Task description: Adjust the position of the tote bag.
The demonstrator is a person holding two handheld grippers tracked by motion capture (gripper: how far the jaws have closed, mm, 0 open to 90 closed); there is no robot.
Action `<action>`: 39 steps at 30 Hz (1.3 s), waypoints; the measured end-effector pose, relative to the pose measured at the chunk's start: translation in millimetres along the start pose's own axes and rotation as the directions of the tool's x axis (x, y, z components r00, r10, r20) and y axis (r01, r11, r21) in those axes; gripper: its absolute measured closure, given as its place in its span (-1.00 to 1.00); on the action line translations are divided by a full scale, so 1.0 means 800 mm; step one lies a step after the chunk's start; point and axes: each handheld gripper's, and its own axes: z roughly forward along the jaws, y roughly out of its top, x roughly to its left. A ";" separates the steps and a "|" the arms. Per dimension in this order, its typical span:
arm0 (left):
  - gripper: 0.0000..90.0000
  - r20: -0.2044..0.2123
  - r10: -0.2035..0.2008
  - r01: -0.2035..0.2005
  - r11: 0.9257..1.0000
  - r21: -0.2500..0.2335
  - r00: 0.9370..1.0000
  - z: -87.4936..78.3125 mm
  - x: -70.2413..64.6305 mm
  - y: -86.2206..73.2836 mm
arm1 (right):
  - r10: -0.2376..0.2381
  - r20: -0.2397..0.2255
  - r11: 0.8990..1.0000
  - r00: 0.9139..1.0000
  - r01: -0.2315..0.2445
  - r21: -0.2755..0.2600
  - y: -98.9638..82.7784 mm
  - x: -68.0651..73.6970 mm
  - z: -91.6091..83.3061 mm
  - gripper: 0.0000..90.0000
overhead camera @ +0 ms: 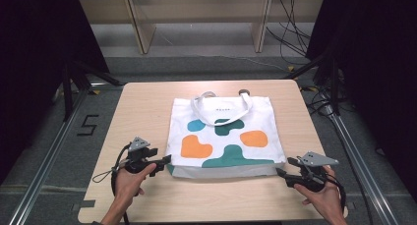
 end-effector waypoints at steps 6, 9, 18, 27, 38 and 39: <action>-0.18 0.098 0.001 -0.008 0.997 0.074 0.995 0.022 -0.005 0.006 | -0.140 -0.023 0.990 0.990 0.140 -0.034 0.015 0.000 0.013 -0.01; -0.13 0.115 -0.027 0.018 0.997 0.081 0.993 0.031 -0.007 0.006 | -0.194 -0.032 0.981 0.981 0.194 0.005 0.020 0.004 0.025 0.06; 0.56 0.180 0.025 -0.042 0.995 0.088 0.983 0.043 -0.025 -0.005 | -0.272 -0.009 0.961 0.962 0.272 0.051 0.025 -0.010 0.036 0.85; 0.80 0.229 0.102 -0.131 0.985 0.114 0.968 0.053 -0.067 -0.017 | -0.252 0.037 0.966 0.967 0.249 0.071 0.040 -0.033 0.049 0.88; 0.91 0.302 0.197 -0.246 0.960 0.132 0.933 0.071 -0.138 -0.021 | -0.230 0.102 0.972 0.968 0.223 0.076 0.077 -0.085 0.097 0.83; 0.91 0.303 0.207 -0.257 0.957 0.134 0.930 0.076 -0.147 -0.022 | -0.201 0.116 0.979 0.973 0.193 0.071 0.081 -0.092 0.101 0.71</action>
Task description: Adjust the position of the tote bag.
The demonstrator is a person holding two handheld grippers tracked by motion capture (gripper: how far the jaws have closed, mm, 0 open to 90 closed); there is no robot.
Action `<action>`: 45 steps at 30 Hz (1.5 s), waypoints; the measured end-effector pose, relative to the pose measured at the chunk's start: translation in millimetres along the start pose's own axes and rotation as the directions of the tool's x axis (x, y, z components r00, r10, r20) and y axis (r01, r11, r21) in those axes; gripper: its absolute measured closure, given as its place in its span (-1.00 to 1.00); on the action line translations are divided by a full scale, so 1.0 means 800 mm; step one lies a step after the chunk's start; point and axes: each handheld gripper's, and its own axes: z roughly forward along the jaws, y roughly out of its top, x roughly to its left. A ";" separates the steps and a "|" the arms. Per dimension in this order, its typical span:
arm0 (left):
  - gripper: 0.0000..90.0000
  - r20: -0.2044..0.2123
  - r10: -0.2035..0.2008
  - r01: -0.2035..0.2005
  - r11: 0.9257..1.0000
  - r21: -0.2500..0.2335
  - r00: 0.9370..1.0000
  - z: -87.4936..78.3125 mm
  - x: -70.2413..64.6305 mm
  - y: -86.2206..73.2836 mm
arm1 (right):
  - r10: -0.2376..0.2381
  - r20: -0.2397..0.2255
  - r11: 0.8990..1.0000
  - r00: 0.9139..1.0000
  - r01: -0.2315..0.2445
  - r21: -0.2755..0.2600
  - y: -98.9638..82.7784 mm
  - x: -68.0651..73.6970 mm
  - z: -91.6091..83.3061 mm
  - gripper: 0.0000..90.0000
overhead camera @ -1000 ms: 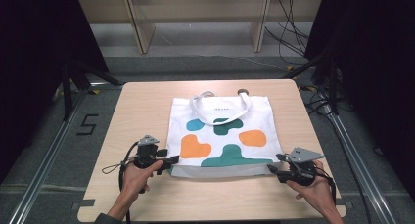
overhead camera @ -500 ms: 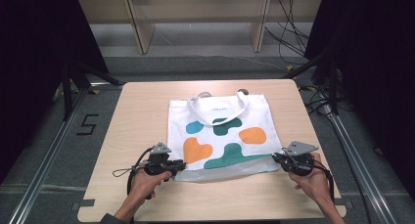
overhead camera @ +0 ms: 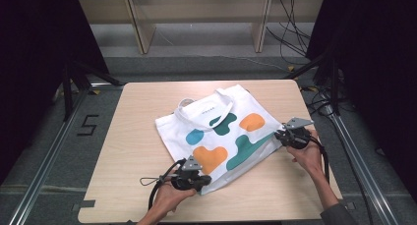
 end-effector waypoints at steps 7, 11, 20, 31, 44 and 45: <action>0.91 0.023 -0.014 0.014 1.000 -0.005 1.000 0.009 -0.002 0.001 | 0.032 0.060 0.999 0.998 -0.031 -0.015 -0.005 0.001 -0.048 0.59; 0.89 0.042 -0.042 0.043 0.999 -0.005 0.998 0.020 -0.010 0.006 | 0.077 -0.024 0.997 0.997 -0.077 -0.018 -0.016 0.025 -0.066 0.64; 0.87 0.064 -0.009 0.010 1.000 -0.024 0.998 0.071 -0.045 0.039 | 0.082 -0.129 0.995 0.988 -0.087 -0.039 -0.019 0.069 -0.074 0.65; 0.35 0.067 0.050 -0.046 0.997 -0.061 0.996 0.026 -0.034 0.058 | 0.044 -0.143 0.999 0.989 -0.046 -0.010 -0.017 0.087 -0.068 0.62; -0.09 -0.312 -0.122 0.132 0.991 0.011 0.942 -0.107 0.169 -0.020 | 0.028 -0.204 0.999 0.979 -0.031 -0.010 -0.017 0.119 -0.078 0.44; -0.10 -0.312 -0.122 0.132 0.991 0.011 0.942 -0.107 0.169 -0.020 | 0.028 -0.204 0.999 0.979 -0.031 -0.010 -0.017 0.119 -0.078 0.44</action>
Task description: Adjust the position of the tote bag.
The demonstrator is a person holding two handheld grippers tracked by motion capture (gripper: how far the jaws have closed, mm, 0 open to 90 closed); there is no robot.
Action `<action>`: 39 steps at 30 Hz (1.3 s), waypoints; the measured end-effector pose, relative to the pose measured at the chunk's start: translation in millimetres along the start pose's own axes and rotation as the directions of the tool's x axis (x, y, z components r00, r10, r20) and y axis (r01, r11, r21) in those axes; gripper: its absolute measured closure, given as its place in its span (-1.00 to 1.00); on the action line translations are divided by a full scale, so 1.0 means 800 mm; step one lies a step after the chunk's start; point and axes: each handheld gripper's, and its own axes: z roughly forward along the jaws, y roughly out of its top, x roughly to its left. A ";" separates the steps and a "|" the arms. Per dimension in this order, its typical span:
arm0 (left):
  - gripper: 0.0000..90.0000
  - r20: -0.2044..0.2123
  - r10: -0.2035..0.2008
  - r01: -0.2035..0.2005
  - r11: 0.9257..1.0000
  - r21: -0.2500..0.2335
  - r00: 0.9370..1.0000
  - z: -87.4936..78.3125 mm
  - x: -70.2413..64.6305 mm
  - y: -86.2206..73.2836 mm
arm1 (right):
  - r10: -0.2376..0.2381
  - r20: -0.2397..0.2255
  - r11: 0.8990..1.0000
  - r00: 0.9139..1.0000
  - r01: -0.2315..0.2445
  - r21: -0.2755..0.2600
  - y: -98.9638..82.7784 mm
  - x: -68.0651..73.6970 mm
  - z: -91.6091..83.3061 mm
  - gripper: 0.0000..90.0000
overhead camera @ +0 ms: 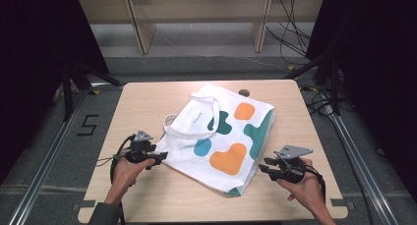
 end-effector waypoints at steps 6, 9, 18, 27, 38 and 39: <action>-0.08 -0.003 -0.075 0.075 0.997 0.012 0.997 0.014 0.019 -0.003 | -0.017 -0.008 1.000 1.000 0.017 0.000 -0.002 0.005 0.002 0.35; -0.12 0.018 -0.111 0.110 0.993 0.028 0.994 0.018 0.028 -0.009 | -0.013 -0.014 1.000 1.000 0.013 0.007 -0.004 0.006 0.003 0.34; 0.44 -0.012 0.002 -0.002 1.000 0.009 1.000 0.009 0.023 -0.015 | -0.021 -0.032 1.000 0.999 0.021 0.022 -0.004 0.010 0.003 0.38; 0.85 0.073 0.074 -0.071 0.997 -0.042 0.995 -0.012 -0.025 -0.028 | -0.011 -0.055 1.000 0.998 0.010 -0.011 -0.006 0.007 -0.006 0.46; 0.31 0.050 0.028 -0.028 1.000 0.011 0.998 -0.002 -0.012 -0.028 | 0.035 -0.052 0.999 0.998 -0.035 -0.002 -0.010 0.013 -0.004 0.38; 0.31 0.050 0.016 -0.016 1.000 0.008 0.999 0.004 -0.014 -0.029 | 0.035 -0.056 0.999 0.998 -0.034 0.005 -0.010 0.014 -0.004 0.38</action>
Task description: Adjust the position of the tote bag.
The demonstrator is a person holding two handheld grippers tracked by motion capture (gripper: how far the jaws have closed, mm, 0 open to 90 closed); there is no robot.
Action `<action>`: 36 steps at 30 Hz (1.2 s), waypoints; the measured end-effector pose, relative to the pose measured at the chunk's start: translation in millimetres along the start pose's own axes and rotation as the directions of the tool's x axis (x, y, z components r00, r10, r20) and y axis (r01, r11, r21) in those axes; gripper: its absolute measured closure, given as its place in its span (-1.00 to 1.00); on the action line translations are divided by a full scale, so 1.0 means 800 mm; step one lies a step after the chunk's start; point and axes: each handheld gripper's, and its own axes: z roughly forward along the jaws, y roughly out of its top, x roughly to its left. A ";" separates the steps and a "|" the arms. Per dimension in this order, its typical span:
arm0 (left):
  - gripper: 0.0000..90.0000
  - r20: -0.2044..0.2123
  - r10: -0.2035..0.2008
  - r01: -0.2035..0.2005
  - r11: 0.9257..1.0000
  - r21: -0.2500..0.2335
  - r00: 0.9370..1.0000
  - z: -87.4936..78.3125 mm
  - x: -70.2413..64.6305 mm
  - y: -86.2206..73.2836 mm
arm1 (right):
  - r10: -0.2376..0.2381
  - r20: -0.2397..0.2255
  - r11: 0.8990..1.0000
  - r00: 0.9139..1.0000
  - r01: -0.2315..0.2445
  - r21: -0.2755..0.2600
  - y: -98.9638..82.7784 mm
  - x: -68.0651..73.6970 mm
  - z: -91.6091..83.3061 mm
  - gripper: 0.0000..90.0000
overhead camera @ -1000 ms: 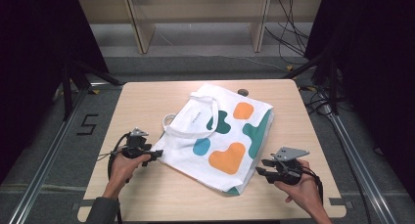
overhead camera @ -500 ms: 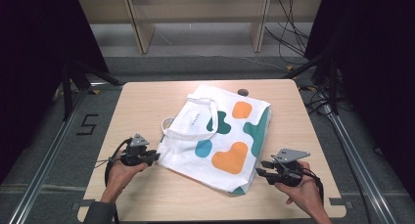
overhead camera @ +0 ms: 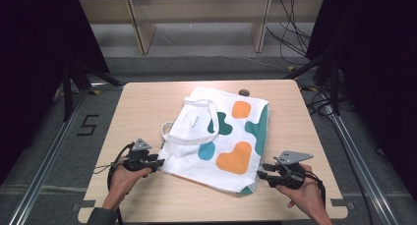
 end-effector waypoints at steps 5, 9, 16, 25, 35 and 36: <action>0.40 0.004 0.004 -0.004 1.000 0.003 1.000 0.013 -0.002 0.006 | -0.014 -0.001 1.000 1.000 0.014 0.006 -0.001 0.000 0.003 0.38; 0.71 0.025 0.032 -0.033 0.999 0.018 0.999 0.013 -0.009 0.007 | -0.021 -0.007 1.000 1.000 0.021 -0.004 -0.001 0.000 0.003 0.39; 0.79 0.095 -0.001 0.001 1.000 0.001 0.995 0.007 -0.015 -0.006 | -0.043 -0.023 0.999 0.999 0.043 -0.006 0.000 0.007 0.003 0.41; 0.81 0.117 0.055 -0.056 0.998 0.005 0.992 -0.002 -0.043 -0.020 | -0.032 0.023 0.998 0.999 0.030 0.048 -0.004 0.011 0.002 0.33; 0.79 0.149 0.066 -0.065 0.998 -0.010 0.987 -0.005 -0.071 -0.030 | 0.179 -0.016 0.982 0.984 -0.178 0.061 -0.015 -0.012 0.010 0.16; 0.79 0.149 0.066 -0.065 0.998 -0.010 0.987 -0.005 -0.071 -0.030 | 0.179 -0.016 0.982 0.984 -0.178 0.061 -0.015 -0.012 0.010 0.16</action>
